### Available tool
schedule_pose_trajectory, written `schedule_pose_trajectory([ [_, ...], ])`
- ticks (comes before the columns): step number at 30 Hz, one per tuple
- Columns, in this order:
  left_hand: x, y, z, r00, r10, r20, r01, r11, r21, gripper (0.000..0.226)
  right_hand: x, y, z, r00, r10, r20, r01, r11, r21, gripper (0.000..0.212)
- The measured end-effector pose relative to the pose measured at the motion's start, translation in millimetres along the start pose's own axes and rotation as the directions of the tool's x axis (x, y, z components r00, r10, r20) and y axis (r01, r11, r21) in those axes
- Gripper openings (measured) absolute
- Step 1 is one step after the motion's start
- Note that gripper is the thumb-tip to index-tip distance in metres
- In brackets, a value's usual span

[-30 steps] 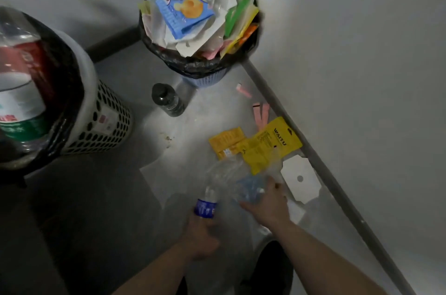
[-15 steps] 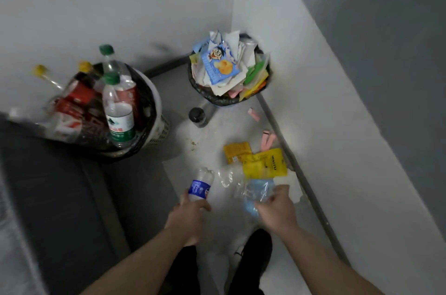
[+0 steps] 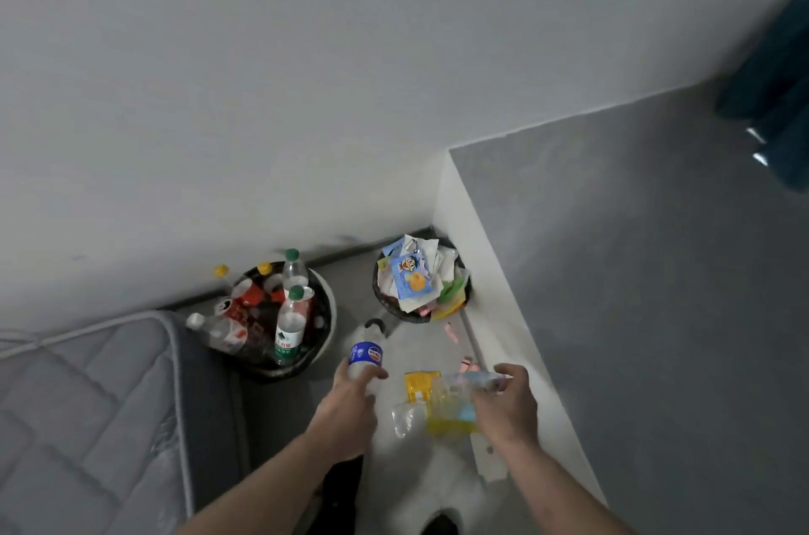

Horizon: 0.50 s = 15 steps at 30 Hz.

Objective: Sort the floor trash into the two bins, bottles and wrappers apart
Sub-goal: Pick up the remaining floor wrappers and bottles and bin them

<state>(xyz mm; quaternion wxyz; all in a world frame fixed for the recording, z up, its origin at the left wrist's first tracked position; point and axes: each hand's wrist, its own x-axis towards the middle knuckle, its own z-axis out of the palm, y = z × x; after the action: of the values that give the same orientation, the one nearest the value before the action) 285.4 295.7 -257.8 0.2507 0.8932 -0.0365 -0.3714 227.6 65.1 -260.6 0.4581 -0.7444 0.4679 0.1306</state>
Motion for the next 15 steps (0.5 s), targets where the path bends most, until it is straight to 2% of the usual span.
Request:
schedule_pose_trajectory([
  [4,47.1,17.7,-34.0,0.999,-0.004,-0.039,0.003,1.000,-0.025,0.048,35.2,-42.4,4.6,0.998,-0.053,-0.030,0.053,0.998,-0.020,0.030],
  [11,156.1,44.7,-66.0,0.999,0.036,0.016,-0.037,0.995,0.096,0.063,121.1,-98.3,38.6,0.995,-0.052,-0.084,0.057,0.996,0.062,0.029],
  [15,232.7,39.9,-59.9,0.998,0.015,0.062,-0.024,0.989,0.149,0.056,176.3,-116.7,67.3,0.999,-0.017,-0.046,0.019,0.999,0.048,0.040],
])
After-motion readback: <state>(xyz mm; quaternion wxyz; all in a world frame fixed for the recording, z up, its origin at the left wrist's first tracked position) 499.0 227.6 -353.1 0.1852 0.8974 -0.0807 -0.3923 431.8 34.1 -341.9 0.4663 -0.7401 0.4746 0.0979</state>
